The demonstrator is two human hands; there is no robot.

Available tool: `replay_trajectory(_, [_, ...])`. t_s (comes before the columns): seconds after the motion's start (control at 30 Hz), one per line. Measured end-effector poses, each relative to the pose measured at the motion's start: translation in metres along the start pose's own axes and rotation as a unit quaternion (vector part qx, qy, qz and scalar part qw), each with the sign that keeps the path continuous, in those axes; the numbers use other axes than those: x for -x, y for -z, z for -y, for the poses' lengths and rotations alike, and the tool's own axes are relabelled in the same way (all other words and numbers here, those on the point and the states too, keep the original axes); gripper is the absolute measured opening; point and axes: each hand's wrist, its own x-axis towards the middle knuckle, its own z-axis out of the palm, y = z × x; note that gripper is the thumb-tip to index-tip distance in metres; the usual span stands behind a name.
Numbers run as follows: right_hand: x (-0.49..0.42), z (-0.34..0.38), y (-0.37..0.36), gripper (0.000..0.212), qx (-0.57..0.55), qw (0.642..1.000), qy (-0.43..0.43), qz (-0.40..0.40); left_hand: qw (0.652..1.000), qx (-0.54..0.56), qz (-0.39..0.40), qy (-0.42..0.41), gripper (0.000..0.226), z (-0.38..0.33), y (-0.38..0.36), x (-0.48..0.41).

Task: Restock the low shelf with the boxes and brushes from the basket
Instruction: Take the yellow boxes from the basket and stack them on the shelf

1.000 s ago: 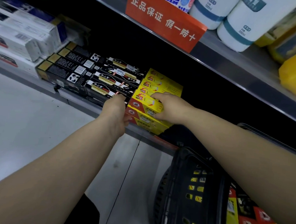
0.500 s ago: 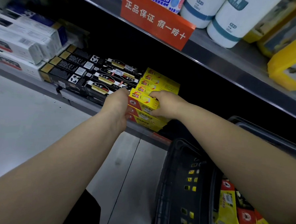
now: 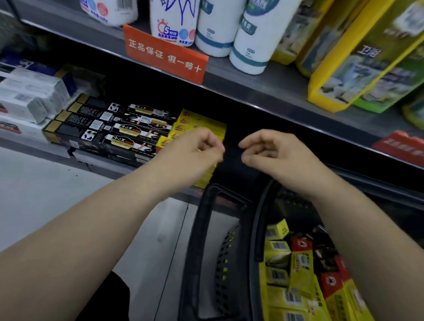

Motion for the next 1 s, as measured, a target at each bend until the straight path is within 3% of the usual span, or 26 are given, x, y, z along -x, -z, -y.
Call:
replay_trajectory(0.1, [0.051,-0.02,0.028,0.015,-0.116,0.992,-0.045,-0.029,0.99,-0.096,0.046,-0.09,0.013,-0.008,-0.026,0.011])
replay_trajectory(0.17, [0.072,-0.046,0.038,0.015,-0.136,0.985,-0.095,-0.048,0.981,-0.119,0.071,-0.139,0.015,-0.014,-0.041,0.016])
replay_trajectory(0.23, [0.083,-0.081,0.039,0.014,-0.091,0.982,-0.159,-0.048,0.97,-0.14,0.104,-0.172,0.015,-0.019,-0.056,0.022])
replay_trajectory(0.3, [0.088,-0.123,0.034,0.017,0.069,0.969,-0.237,0.01,0.955,-0.172,0.14,-0.196,0.014,-0.022,-0.068,0.028])
replay_trajectory(0.37, [0.094,-0.159,0.018,0.042,0.228,0.914,-0.326,0.078,0.941,-0.2,0.178,-0.207,0.015,-0.022,-0.081,0.034])
replay_trajectory(0.43, [0.101,-0.183,-0.005,0.078,0.257,0.866,-0.422,0.075,0.931,-0.209,0.219,-0.206,0.014,-0.021,-0.093,0.039])
replay_trajectory(0.5, [0.106,-0.198,-0.029,0.098,0.247,0.85,-0.464,0.029,0.927,-0.199,0.256,-0.189,0.013,-0.023,-0.104,0.044])
replay_trajectory(0.6, [0.11,-0.21,-0.039,0.1,0.188,0.86,-0.473,-0.023,0.93,-0.179,0.285,-0.15,0.012,-0.025,-0.118,0.045])
replay_trajectory(0.67, [0.118,-0.204,-0.024,0.096,0.083,0.873,-0.477,-0.051,0.934,-0.17,0.296,-0.107,0.012,-0.027,-0.125,0.043])
replay_trajectory(0.8, [0.155,-0.177,0.007,0.085,-0.156,0.888,-0.41,-0.134,0.944,-0.131,0.302,0.031,0.043,-0.025,-0.142,0.039])
replay_trajectory(0.87, [0.177,-0.153,0.016,0.084,-0.176,0.907,-0.338,-0.183,0.944,-0.068,0.299,0.122,0.053,-0.023,-0.152,0.041])
replay_trajectory(1.0, [0.211,-0.107,0.009,0.074,-0.121,0.962,-0.163,-0.184,0.905,0.105,0.346,0.223,0.027,-0.02,-0.177,0.059])
